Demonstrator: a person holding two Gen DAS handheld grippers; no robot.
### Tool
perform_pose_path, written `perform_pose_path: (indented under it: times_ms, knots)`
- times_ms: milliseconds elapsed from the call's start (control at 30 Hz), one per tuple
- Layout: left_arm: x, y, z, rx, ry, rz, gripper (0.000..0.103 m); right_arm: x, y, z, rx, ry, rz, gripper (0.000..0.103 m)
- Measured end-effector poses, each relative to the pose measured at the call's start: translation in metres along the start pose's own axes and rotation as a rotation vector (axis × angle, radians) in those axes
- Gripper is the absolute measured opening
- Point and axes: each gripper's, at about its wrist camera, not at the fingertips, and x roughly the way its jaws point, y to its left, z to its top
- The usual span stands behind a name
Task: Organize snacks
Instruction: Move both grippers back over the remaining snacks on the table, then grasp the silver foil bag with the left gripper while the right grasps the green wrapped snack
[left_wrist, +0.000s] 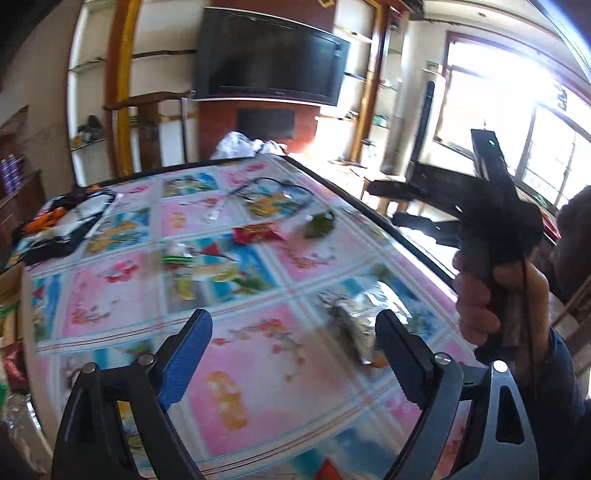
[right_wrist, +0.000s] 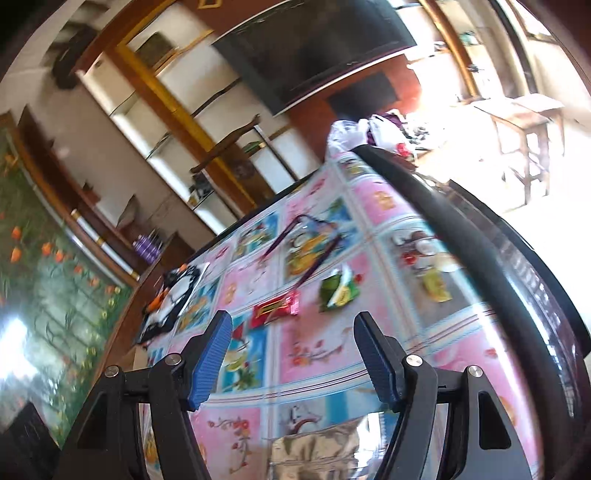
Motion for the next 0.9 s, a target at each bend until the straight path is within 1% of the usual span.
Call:
perform_pose_path:
  times_ms: [67,100,167,200,233,267,333,367,433,533,633,700,733,767,800,833,867,900]
  knots:
    - [0.013,-0.020,0.001,0.052,0.030,-0.059,0.094,-0.004,-0.013,0.004,0.054,-0.007,-0.002,0.072]
    - [0.024,-0.032,0.003,0.100,0.064,-0.101,0.095,-0.005,-0.018,0.006,0.082,-0.004,0.010,0.072]
    - [0.044,-0.058,0.001,0.194,0.135,-0.151,0.095,-0.007,-0.025,0.007,0.119,0.007,0.034,0.072]
    - [0.055,-0.068,0.000,0.241,0.167,-0.157,0.095,-0.009,-0.028,0.008,0.131,0.009,0.036,0.072]
    - [0.067,-0.080,-0.001,0.311,0.206,-0.146,0.095,-0.011,-0.031,0.009,0.138,0.008,0.039,0.072]
    - [0.072,-0.088,-0.003,0.352,0.222,-0.136,0.095,-0.014,-0.032,0.010,0.143,0.003,0.047,0.072]
    - [0.081,-0.098,-0.004,0.426,0.218,-0.100,0.095,-0.019,-0.035,0.011,0.156,-0.007,0.058,0.072]
    - [0.086,-0.103,-0.004,0.462,0.217,-0.097,0.095,-0.020,-0.036,0.011,0.162,-0.008,0.064,0.072]
    - [0.096,-0.107,-0.003,0.500,0.227,-0.088,0.095,-0.022,-0.040,0.011,0.184,-0.005,0.081,0.072]
    - [0.113,-0.104,0.000,0.503,0.263,-0.092,0.095,-0.021,-0.043,0.012,0.212,-0.002,0.105,0.072]
    - [0.128,-0.094,0.003,0.458,0.284,-0.097,0.095,-0.025,-0.047,0.014,0.223,-0.019,0.096,0.072]
    - [0.132,-0.089,0.003,0.409,0.284,-0.124,0.095,-0.024,-0.051,0.015,0.236,-0.017,0.091,0.072]
    - [0.133,-0.088,0.002,0.388,0.282,-0.130,0.090,-0.023,-0.052,0.015,0.242,-0.012,0.092,0.073]
    - [0.133,-0.087,0.001,0.373,0.281,-0.136,0.080,-0.022,-0.053,0.015,0.246,-0.007,0.092,0.073]
    - [0.133,-0.087,0.000,0.364,0.281,-0.134,0.080,-0.021,-0.053,0.014,0.247,-0.003,0.091,0.072]
    - [0.132,-0.086,-0.002,0.359,0.270,-0.118,0.079,-0.020,-0.052,0.014,0.244,-0.003,0.084,0.072]
    - [0.130,-0.087,-0.003,0.357,0.266,-0.106,0.076,-0.020,-0.051,0.014,0.237,-0.004,0.074,0.072]
    - [0.127,-0.088,-0.004,0.352,0.259,-0.090,0.075,-0.020,-0.050,0.014,0.231,-0.006,0.066,0.072]
